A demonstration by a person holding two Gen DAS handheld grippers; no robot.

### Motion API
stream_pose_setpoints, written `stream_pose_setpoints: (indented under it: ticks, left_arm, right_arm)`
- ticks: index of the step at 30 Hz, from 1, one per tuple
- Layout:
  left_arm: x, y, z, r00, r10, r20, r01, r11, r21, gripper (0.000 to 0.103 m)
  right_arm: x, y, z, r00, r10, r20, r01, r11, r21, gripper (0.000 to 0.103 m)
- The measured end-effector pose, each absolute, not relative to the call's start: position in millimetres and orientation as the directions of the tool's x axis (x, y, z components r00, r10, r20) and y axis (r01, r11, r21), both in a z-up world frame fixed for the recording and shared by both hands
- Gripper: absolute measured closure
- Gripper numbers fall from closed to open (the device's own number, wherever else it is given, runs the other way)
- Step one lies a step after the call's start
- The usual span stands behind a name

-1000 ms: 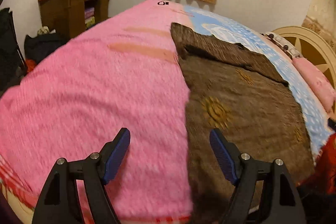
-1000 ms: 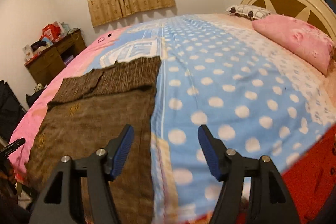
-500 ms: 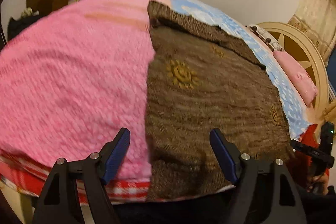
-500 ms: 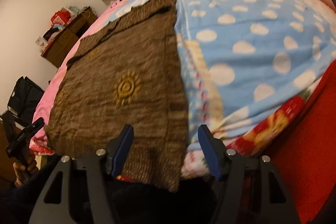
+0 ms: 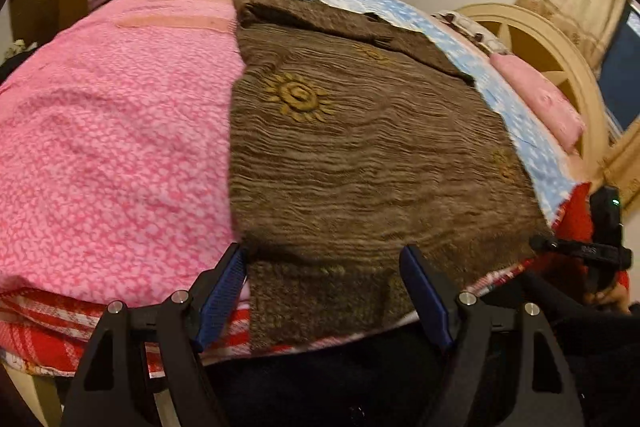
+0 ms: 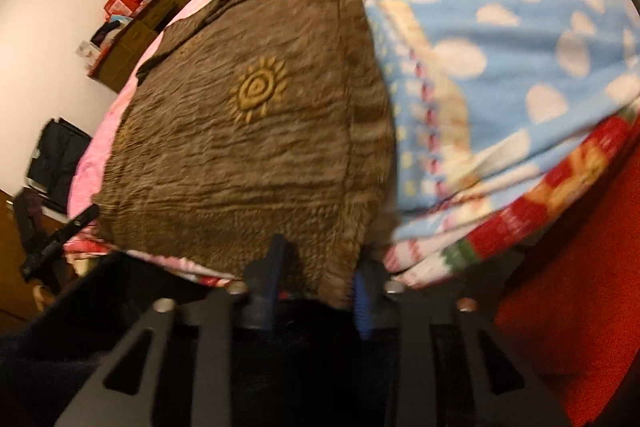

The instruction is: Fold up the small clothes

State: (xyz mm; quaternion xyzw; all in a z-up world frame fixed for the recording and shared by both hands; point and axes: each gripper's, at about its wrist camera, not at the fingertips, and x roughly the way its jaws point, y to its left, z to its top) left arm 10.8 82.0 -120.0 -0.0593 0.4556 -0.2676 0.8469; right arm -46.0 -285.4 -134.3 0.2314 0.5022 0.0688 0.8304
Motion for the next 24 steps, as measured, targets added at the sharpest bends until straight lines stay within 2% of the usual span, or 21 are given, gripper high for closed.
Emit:
stream_pose_setpoints:
  ticks: [6, 8, 9, 10, 12, 13, 15, 16, 18, 21, 24]
  left_arm:
    - [13.4, 96.8, -122.6, 0.409, -0.602, -0.685, 0.380, 0.795, -0.472, 0.025]
    - [10.7, 91.9, -122.7, 0.390, -0.616, -0.685, 0.405, 0.782, -0.473, 0.046]
    - [10.6, 88.3, -124.7, 0.369, -0.618, -0.694, 0.414, 0.778, -0.473, 0.063]
    - [10.0, 83.3, -127.5, 0.361, -0.600, -0.713, 0.417, 0.788, -0.453, 0.067]
    - [9.4, 79.9, -127.9, 0.371, -0.592, -0.715, 0.425, 0.793, -0.436, 0.067]
    - [9.5, 80.2, -127.1, 0.369, -0.599, -0.711, 0.426, 0.789, -0.443, 0.067]
    - [10.8, 81.8, -125.6, 0.365, -0.616, -0.698, 0.421, 0.778, -0.466, 0.074]
    - [11.4, 83.2, -125.2, 0.363, -0.625, -0.692, 0.418, 0.772, -0.478, 0.084]
    - [12.3, 87.2, -124.7, 0.358, -0.632, -0.687, 0.414, 0.767, -0.490, 0.088]
    - [11.3, 91.8, -113.9, 0.377, -0.644, -0.665, 0.418, 0.759, -0.498, 0.090]
    - [12.5, 97.8, -97.7, 0.396, -0.697, -0.597, 0.418, 0.716, -0.559, 0.090]
  right_arm:
    - [-49.1, -291.1, -136.7, 0.501, 0.371, -0.782, 0.126, 0.863, 0.490, 0.072]
    - [-48.4, -292.7, -138.2, 0.507, 0.386, -0.771, 0.132, 0.848, 0.513, 0.069]
    - [-48.1, -292.9, -138.5, 0.511, 0.397, -0.763, 0.132, 0.840, 0.526, 0.065]
    - [-47.8, -292.9, -138.2, 0.513, 0.406, -0.756, 0.131, 0.833, 0.537, 0.062]
    - [-47.8, -292.3, -138.0, 0.521, 0.426, -0.740, 0.128, 0.818, 0.561, 0.052]
    - [-47.5, -290.9, -137.5, 0.520, 0.427, -0.740, 0.124, 0.819, 0.560, 0.050]
    - [-45.6, -285.8, -136.1, 0.515, 0.413, -0.751, 0.114, 0.836, 0.538, 0.051]
    - [-45.1, -283.8, -135.5, 0.511, 0.398, -0.762, 0.110, 0.849, 0.517, 0.055]
    - [-44.2, -280.6, -135.2, 0.500, 0.335, -0.799, 0.114, 0.889, 0.444, 0.093]
    - [-47.1, -289.5, -126.4, 0.536, 0.404, -0.741, 0.094, 0.844, 0.528, 0.094]
    - [-50.4, -292.9, -103.6, 0.590, 0.445, -0.673, 0.034, 0.820, 0.572, 0.094]
